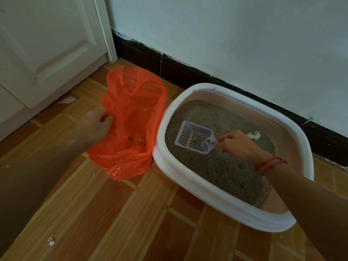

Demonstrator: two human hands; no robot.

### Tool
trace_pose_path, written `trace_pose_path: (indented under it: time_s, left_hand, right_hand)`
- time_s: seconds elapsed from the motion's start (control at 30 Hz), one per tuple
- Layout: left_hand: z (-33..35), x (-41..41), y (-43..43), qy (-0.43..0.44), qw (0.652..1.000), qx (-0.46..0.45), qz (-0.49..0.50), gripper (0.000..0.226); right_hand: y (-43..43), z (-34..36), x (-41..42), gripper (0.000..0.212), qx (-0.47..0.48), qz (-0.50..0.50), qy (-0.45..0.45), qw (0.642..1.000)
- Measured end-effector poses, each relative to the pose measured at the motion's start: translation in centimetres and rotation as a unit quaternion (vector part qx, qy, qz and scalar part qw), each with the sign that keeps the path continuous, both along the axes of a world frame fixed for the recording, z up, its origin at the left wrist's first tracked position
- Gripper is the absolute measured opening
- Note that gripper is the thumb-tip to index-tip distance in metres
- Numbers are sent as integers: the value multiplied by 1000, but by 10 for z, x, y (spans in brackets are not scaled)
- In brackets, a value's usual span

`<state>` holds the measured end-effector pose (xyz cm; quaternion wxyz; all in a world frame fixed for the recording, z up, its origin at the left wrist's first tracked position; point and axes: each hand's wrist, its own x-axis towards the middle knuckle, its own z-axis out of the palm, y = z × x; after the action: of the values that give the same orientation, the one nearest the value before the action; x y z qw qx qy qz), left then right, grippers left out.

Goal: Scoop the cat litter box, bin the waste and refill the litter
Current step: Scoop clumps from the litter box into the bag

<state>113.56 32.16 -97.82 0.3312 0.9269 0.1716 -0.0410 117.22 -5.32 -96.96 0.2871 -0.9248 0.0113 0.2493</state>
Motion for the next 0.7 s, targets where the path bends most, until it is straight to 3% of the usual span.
trace_pose_path:
  time_s: [0.33,0.7]
  left_hand:
    - [1,-1,2,-2,1000,-6,1,26]
    - [-1,0,5,0,1000,7,5,25]
  right_hand:
    - [2,4,1,19,-42,13,10,999]
    - [20,26,7,13,-10,8,-26,1000]
